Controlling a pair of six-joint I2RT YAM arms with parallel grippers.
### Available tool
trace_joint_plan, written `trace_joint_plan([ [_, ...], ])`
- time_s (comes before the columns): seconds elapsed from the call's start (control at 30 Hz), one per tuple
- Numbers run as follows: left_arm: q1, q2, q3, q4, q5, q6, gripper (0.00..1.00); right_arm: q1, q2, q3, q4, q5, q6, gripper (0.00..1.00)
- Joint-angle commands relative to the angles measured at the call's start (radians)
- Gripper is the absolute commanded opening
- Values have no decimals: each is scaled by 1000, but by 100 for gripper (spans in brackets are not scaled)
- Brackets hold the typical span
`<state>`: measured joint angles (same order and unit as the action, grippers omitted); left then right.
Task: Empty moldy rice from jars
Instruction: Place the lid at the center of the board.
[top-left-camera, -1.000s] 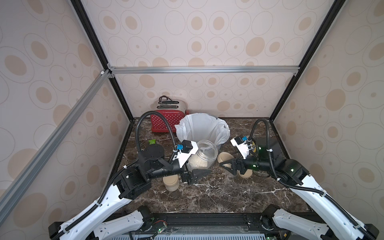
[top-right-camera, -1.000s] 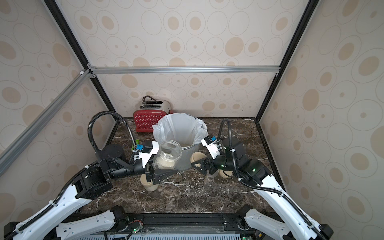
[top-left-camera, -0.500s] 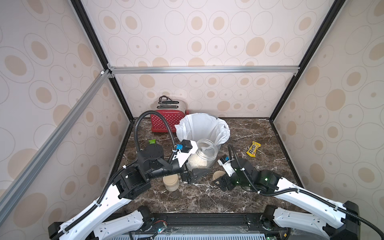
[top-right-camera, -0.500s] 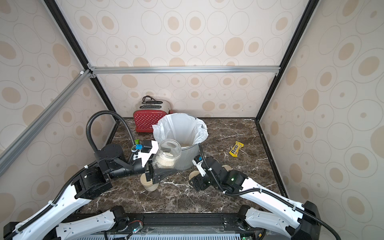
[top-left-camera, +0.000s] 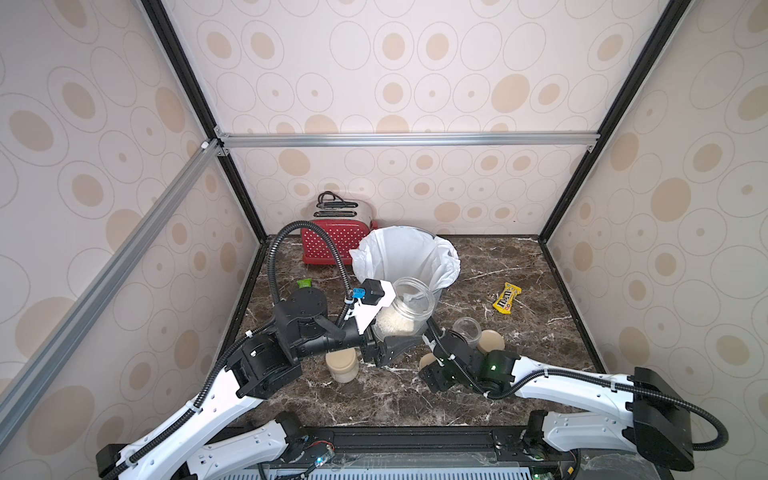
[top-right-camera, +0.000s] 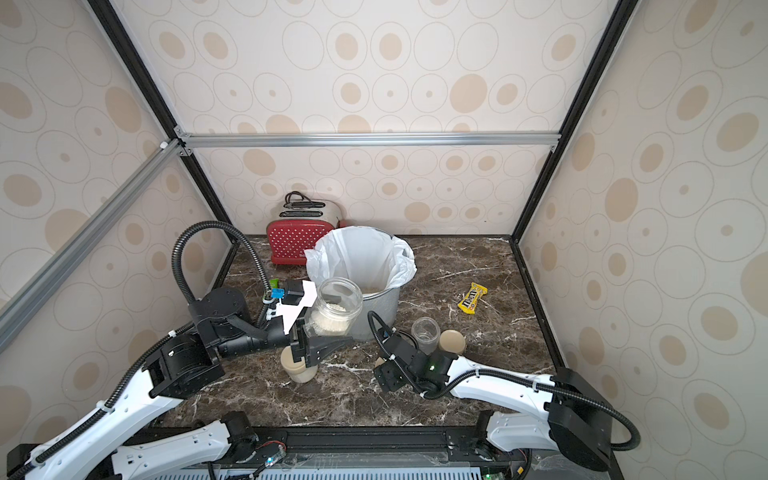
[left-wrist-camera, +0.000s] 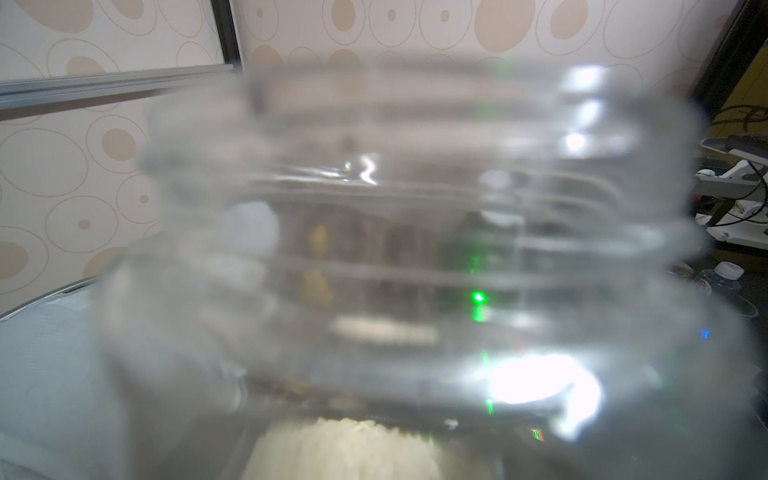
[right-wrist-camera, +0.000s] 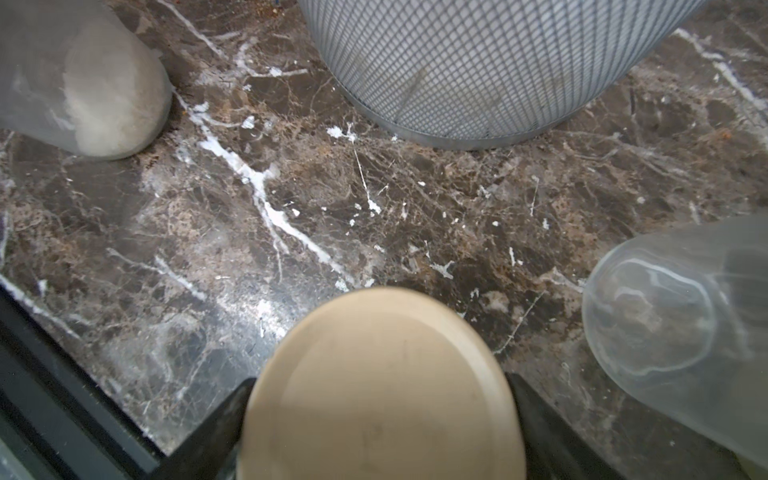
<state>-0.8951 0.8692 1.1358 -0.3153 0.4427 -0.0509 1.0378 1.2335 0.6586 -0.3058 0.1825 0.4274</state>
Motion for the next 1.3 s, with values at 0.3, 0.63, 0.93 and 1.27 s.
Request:
trace_joint_plan([
  [0.3,-2,-22,51,81,-6,26,37,11,156,-24,103,103,87,47],
  [0.63,-3,-11,50,84,-2,26,37,15,210,-49,123,146,119,55],
  [0.93,-3,2,52,93,2,22,37,15,251,-57,149,138,151,69],
  [1.27,-2,-5,41,98,-10,23,37,16,261,-57,163,139,170,80],
])
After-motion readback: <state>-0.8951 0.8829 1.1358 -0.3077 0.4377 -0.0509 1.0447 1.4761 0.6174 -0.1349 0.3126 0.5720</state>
